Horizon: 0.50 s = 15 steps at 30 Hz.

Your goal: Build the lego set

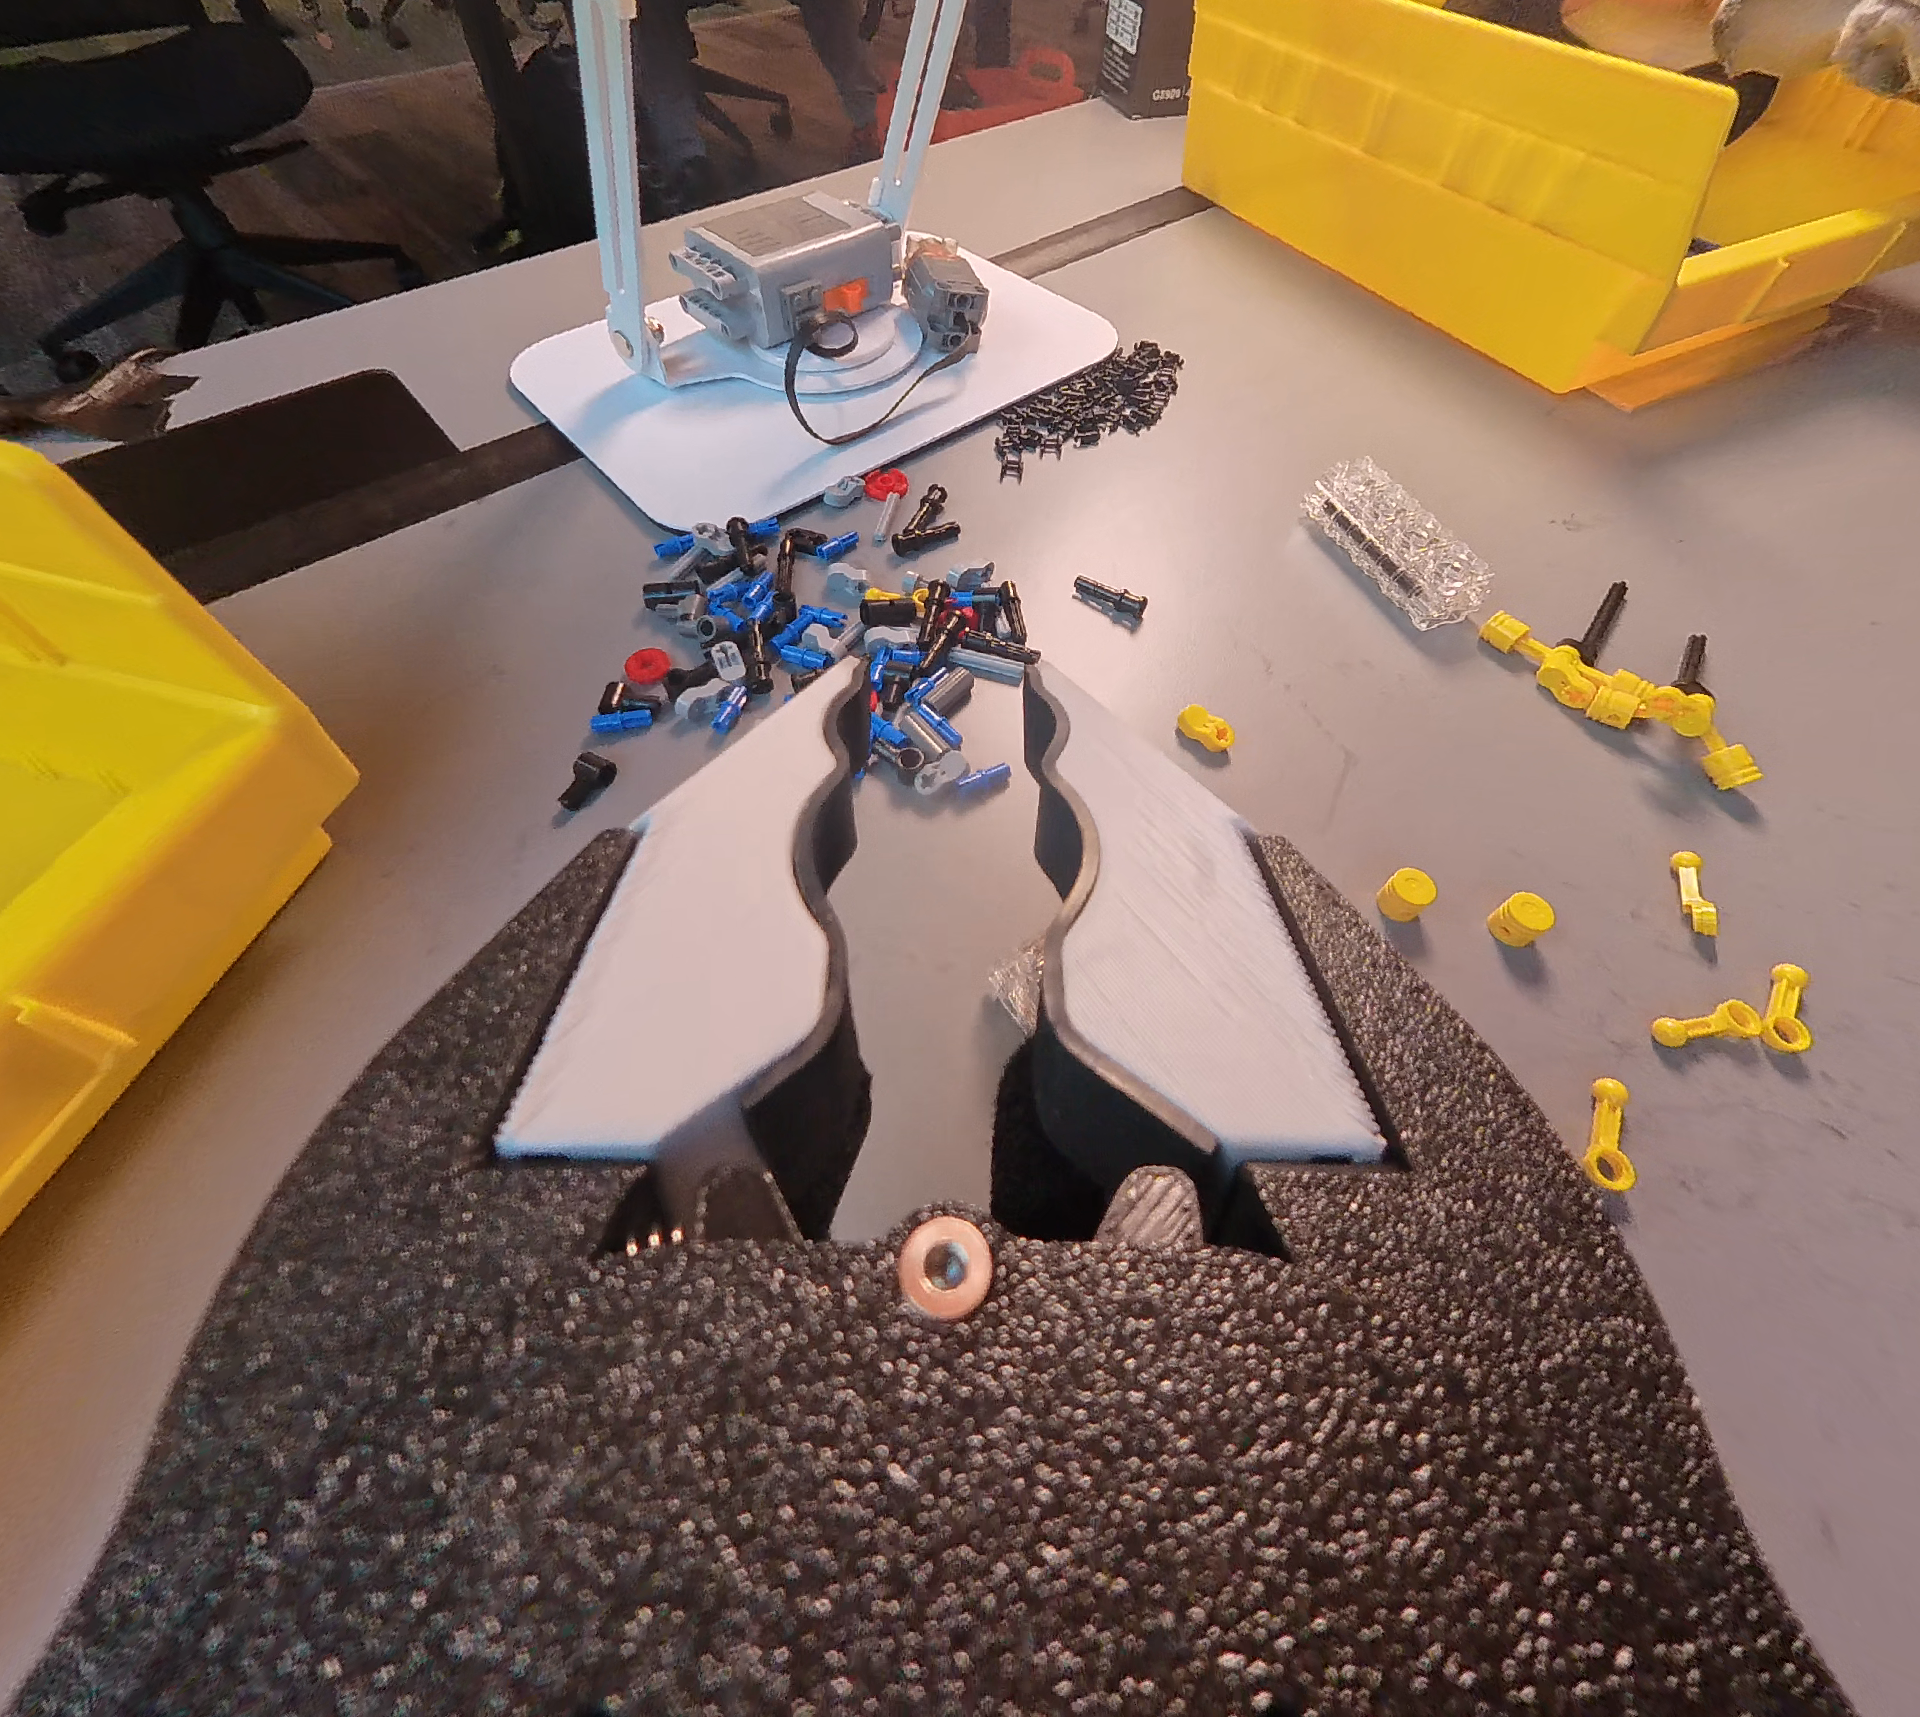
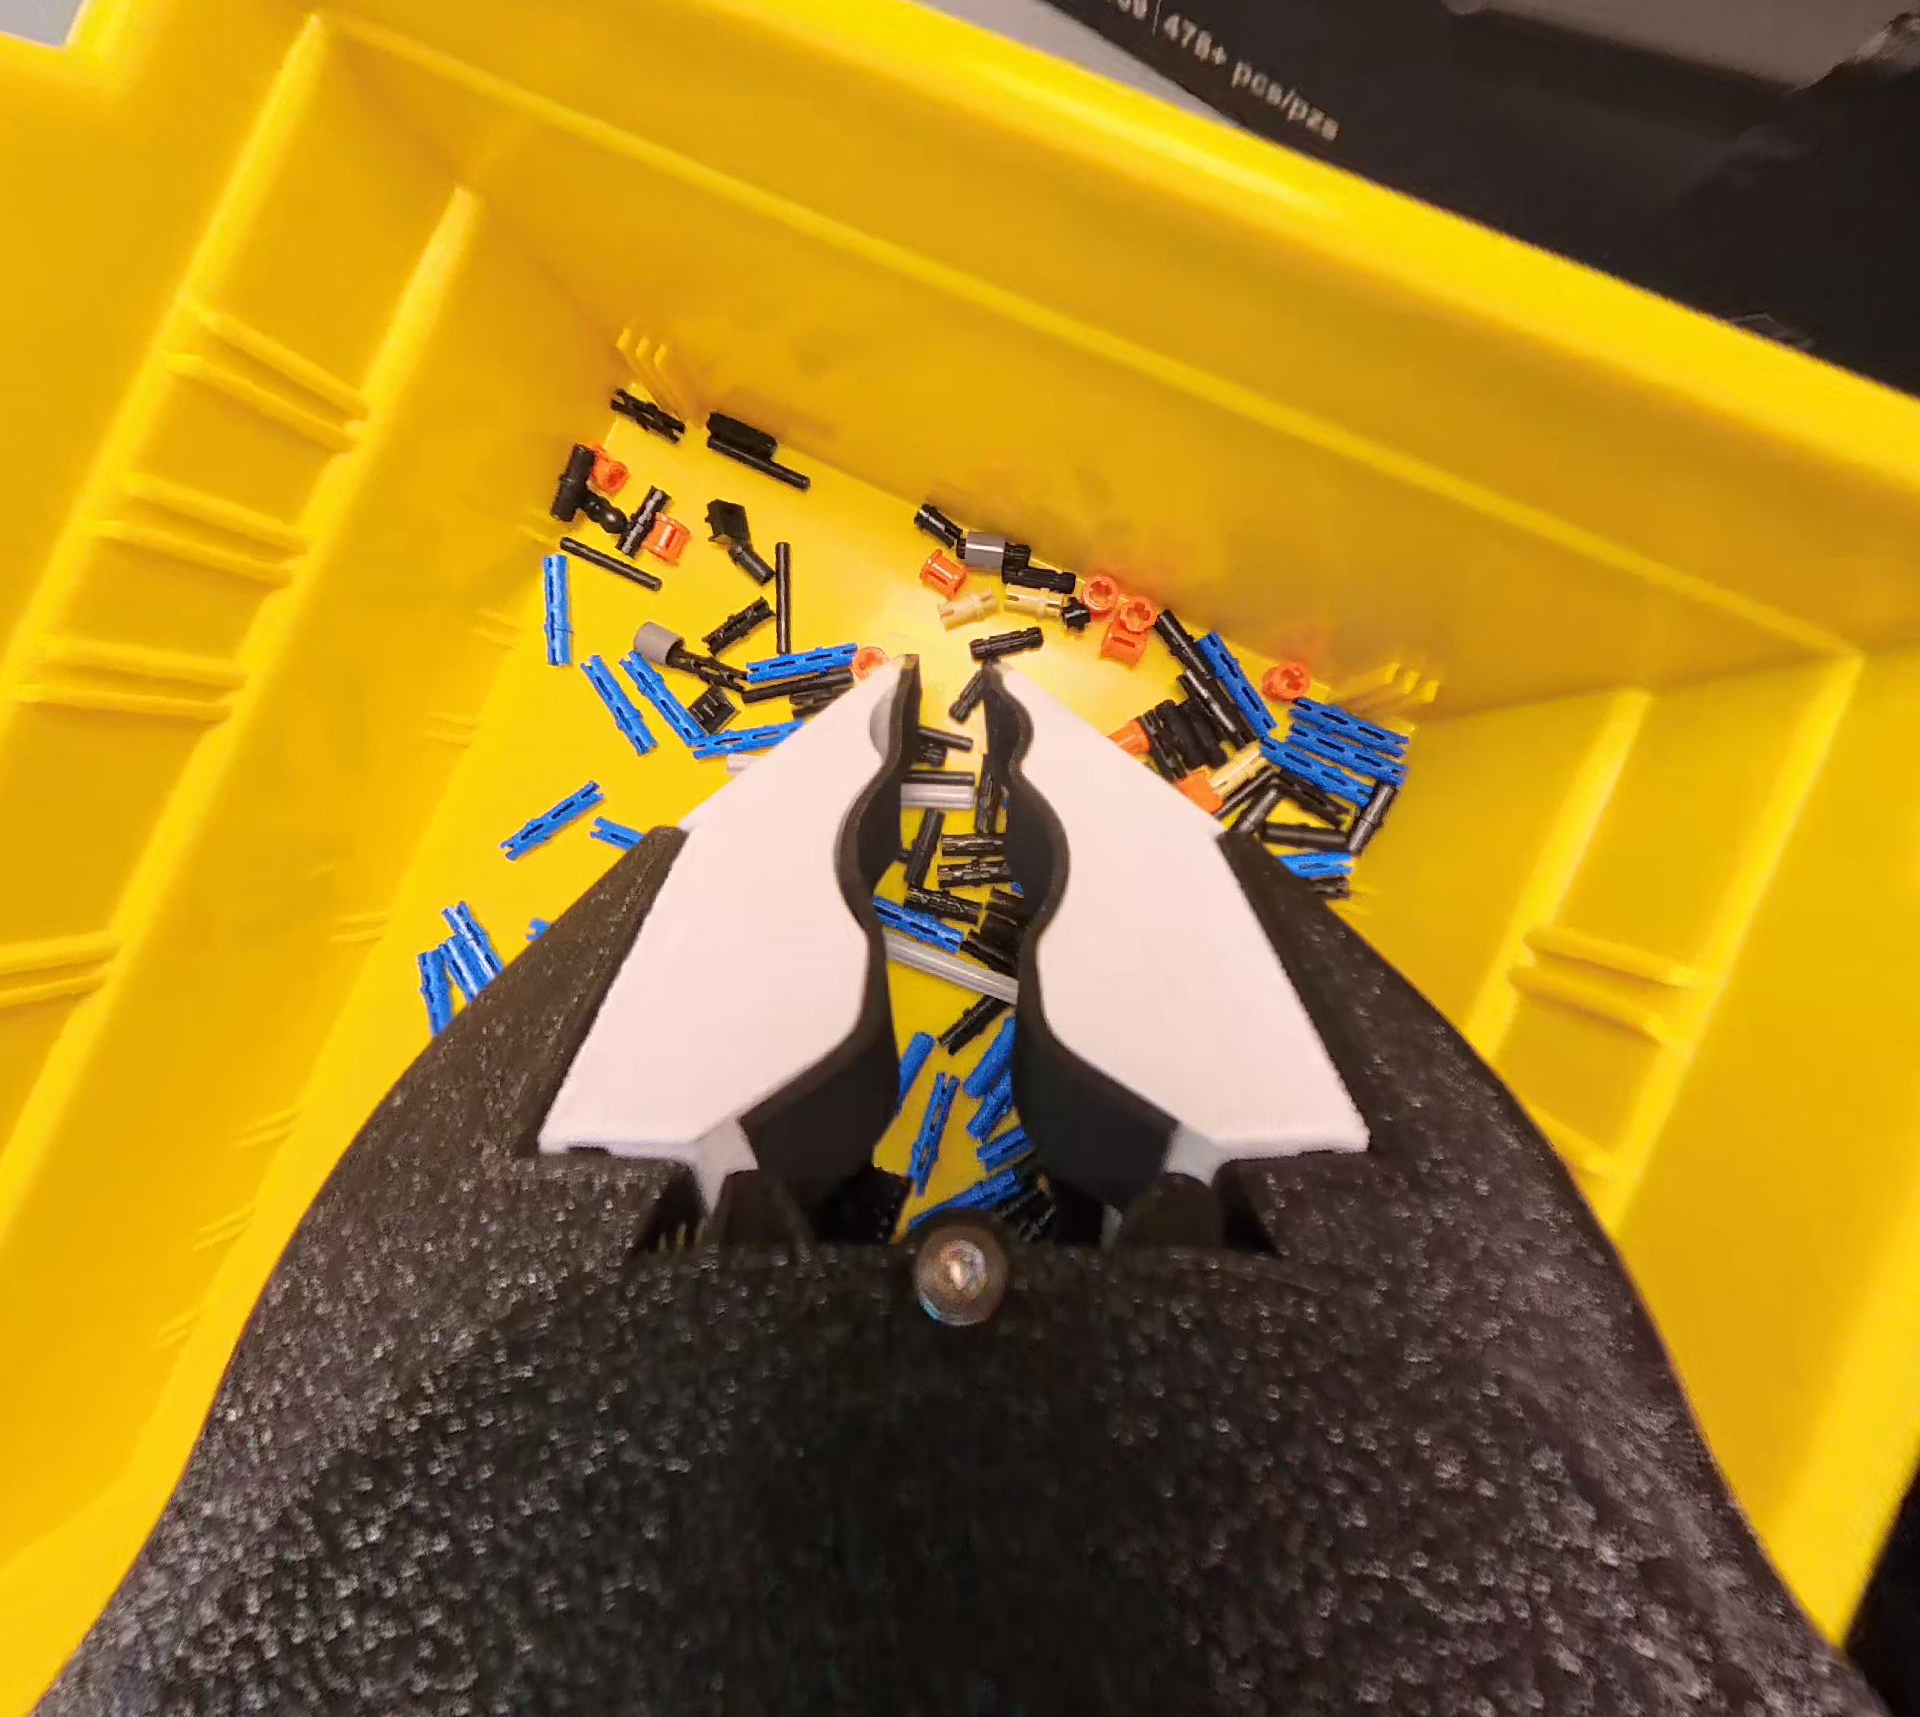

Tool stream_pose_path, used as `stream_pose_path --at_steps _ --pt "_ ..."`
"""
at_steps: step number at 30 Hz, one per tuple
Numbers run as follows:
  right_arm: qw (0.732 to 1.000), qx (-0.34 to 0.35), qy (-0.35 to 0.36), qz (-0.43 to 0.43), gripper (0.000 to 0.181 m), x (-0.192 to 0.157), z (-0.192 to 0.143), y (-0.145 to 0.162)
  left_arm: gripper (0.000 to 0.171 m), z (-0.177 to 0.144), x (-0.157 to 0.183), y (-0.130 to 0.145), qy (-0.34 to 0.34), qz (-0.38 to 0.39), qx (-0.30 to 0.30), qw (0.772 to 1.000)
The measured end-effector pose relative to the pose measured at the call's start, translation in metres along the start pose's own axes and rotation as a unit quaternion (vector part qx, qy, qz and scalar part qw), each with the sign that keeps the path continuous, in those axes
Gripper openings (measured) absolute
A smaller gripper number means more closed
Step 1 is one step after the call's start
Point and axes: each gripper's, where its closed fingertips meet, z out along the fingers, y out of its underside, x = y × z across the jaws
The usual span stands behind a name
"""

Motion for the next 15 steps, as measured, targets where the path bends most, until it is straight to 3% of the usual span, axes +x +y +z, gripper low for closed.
stream_pose_path --at_steps 6,15 --pt "1.000 0.025 0.012 0.006 0.012 0.009 -0.017 -0.017 0.029 0.004 0.001 0.002 -0.004 0.006 -0.007 1.000" --pt "0.996 -0.061 0.066 -0.007 0.006 0.024 -0.008 0.005 0.029 0.000 0.005 0.000 0.016 0.003 0.003 1.000"
